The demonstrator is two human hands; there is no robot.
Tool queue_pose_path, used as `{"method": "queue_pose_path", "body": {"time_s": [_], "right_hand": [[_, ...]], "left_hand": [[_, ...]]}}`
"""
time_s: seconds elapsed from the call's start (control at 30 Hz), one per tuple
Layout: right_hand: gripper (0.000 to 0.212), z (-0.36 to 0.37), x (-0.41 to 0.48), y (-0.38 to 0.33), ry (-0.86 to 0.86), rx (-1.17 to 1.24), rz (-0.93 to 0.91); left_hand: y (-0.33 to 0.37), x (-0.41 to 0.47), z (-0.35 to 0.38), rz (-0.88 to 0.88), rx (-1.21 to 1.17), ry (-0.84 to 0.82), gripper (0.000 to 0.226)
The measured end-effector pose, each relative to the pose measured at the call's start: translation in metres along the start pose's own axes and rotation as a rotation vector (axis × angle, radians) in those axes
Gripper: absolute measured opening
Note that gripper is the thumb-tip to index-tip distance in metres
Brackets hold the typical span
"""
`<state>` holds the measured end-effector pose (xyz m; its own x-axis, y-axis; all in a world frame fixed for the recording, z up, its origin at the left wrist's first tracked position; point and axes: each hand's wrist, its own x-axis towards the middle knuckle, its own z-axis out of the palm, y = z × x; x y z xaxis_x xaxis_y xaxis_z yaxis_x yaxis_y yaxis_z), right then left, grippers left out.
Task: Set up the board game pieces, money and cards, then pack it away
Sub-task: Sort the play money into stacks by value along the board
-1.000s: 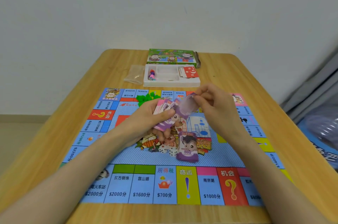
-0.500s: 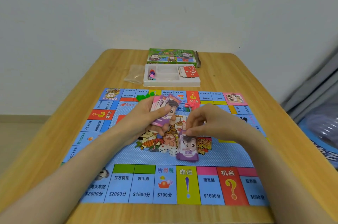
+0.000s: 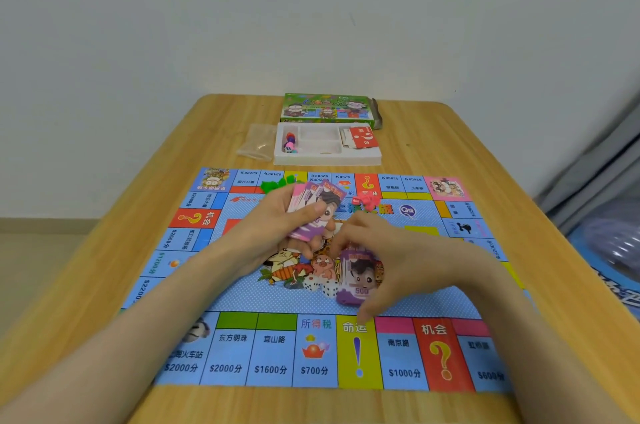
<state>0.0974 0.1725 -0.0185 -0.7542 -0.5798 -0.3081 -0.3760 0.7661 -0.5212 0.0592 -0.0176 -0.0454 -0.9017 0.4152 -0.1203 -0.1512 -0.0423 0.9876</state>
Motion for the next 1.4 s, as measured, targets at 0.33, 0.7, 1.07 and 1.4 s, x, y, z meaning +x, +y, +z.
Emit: {"method": "queue_pose_path", "body": {"time_s": [0.33, 0.7, 1.07, 1.4], "right_hand": [[0.055, 0.006, 0.004, 0.000, -0.021, -0.044, -0.046], [0.022, 0.002, 0.017, 0.006, 0.723, 0.406, -0.061], [0.020, 0.005, 0.021, 0.004, 0.873, 0.403, -0.177], [0.011, -0.010, 0.009, 0.012, 0.542, 0.540, -0.042]], "left_hand": [[0.001, 0.000, 0.000, 0.000, 0.000, -0.004, 0.017], [0.003, -0.006, 0.007, -0.013, 0.079, -0.081, 0.026], [-0.001, -0.005, 0.005, 0.028, 0.040, -0.161, 0.031], [0.002, -0.002, 0.006, -0.108, -0.221, -0.214, 0.017]]}}
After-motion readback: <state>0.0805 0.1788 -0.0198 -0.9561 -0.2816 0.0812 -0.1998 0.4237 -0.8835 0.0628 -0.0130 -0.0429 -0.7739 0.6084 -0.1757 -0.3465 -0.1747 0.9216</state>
